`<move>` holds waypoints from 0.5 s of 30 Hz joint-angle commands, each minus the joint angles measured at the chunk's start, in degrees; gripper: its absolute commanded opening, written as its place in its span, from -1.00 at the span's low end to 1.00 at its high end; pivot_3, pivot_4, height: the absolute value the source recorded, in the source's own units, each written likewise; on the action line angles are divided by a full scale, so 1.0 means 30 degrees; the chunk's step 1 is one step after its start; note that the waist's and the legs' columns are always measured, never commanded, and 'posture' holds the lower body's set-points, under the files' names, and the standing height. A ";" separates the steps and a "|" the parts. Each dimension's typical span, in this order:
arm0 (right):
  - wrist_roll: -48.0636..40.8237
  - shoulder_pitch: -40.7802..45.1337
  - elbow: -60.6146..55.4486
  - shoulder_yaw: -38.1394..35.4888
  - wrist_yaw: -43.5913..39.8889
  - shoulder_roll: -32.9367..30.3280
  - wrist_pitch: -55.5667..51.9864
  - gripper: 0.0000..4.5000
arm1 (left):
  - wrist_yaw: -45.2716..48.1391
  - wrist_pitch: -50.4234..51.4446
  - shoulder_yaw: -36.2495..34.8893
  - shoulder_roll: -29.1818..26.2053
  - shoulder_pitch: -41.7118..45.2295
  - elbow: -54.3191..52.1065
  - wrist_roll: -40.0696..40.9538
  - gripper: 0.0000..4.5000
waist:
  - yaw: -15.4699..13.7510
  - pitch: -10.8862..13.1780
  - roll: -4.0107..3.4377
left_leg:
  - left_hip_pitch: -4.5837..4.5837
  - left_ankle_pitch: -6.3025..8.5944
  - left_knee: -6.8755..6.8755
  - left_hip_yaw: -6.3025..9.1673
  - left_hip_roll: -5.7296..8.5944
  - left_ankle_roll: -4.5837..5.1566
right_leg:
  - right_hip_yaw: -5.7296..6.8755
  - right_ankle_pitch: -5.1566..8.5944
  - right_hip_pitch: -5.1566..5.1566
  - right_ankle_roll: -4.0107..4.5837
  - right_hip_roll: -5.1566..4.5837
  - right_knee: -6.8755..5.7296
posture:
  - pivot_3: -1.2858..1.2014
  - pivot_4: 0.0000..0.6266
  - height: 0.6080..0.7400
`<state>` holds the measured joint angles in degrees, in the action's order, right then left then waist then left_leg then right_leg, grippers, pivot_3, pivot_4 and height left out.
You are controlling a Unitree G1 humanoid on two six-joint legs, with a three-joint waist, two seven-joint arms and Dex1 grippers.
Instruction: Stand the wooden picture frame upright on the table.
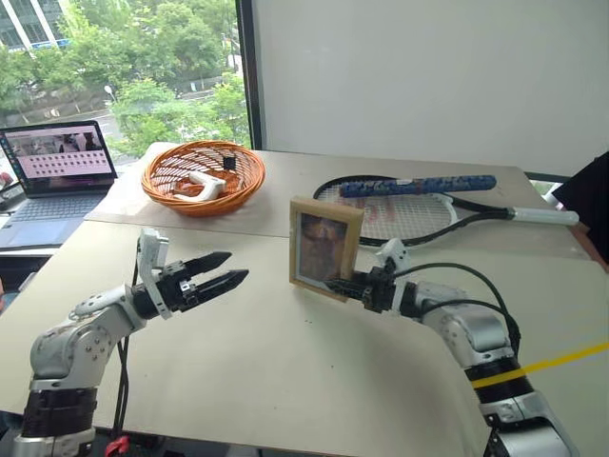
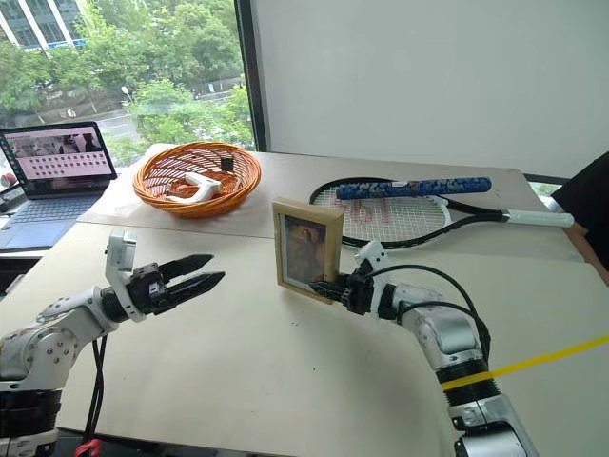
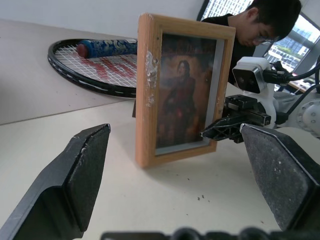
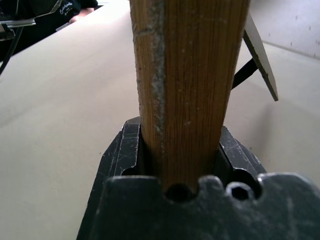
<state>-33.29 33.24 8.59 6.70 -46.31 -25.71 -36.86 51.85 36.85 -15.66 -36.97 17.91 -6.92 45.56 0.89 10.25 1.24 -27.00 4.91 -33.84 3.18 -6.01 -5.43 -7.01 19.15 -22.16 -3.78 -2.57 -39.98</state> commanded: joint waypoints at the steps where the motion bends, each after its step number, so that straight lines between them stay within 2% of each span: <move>1: -0.0548 0.0257 0.0287 -0.0580 -0.0761 0.0212 -0.1087 -0.45 | -0.0051 -0.0458 -0.0198 -0.0026 -0.0193 -0.0949 -0.0058 1.00 | 0.0014 -0.0001 0.0002 | 0.0000 0.0000 0.0001 0.0001 0.0000 0.0001 | 0.0001 0.0000 0.0000 -0.0001 0.0000 0.0000 | 0.03 -0.52 0.34; 7: 0.0301 -0.1286 0.0243 -0.0001 -0.1879 0.0803 -0.0028 -0.45 | -0.0653 -0.0093 -0.0562 0.0068 -0.0179 -0.1111 0.0254 1.00 | 0.0028 -0.0006 0.0007 | 0.0006 0.0006 0.0001 0.0001 -0.0001 0.0010 | 0.0000 0.0002 0.0004 -0.0003 0.0004 0.0003 | 0.03 -0.52 0.34; 13: 0.2578 -0.2172 -0.0732 0.0843 -0.1153 0.0830 0.2144 -0.45 | -0.1208 -0.0073 -0.0434 0.0063 0.0227 -0.0774 -0.0187 1.00 | 0.0032 -0.0006 0.0007 | 0.0006 0.0006 -0.0007 -0.0002 0.0001 0.0009 | -0.0001 0.0003 0.0007 -0.0008 0.0002 0.0005 | 0.03 -0.52 0.34; 15: 0.2402 -0.2213 -0.0902 0.0625 -0.1213 0.0837 0.1924 -0.01 | -0.1548 -0.0042 -0.0019 -0.0025 0.0410 -0.0493 -0.0803 1.00 | 0.0067 -0.0007 0.0006 | 0.0013 0.0006 -0.0001 -0.0001 0.0000 0.0009 | -0.0002 0.0002 0.0004 -0.0007 0.0005 0.0002 | 0.03 -0.52 0.34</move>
<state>-27.30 27.65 6.65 8.38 -50.32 -22.95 -30.99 48.08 37.38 -15.91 -36.56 18.05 -8.16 44.50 1.09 10.23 1.26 -26.94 4.93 -33.84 3.17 -6.02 -5.41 -7.01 19.16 -22.14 -3.80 -2.55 -39.98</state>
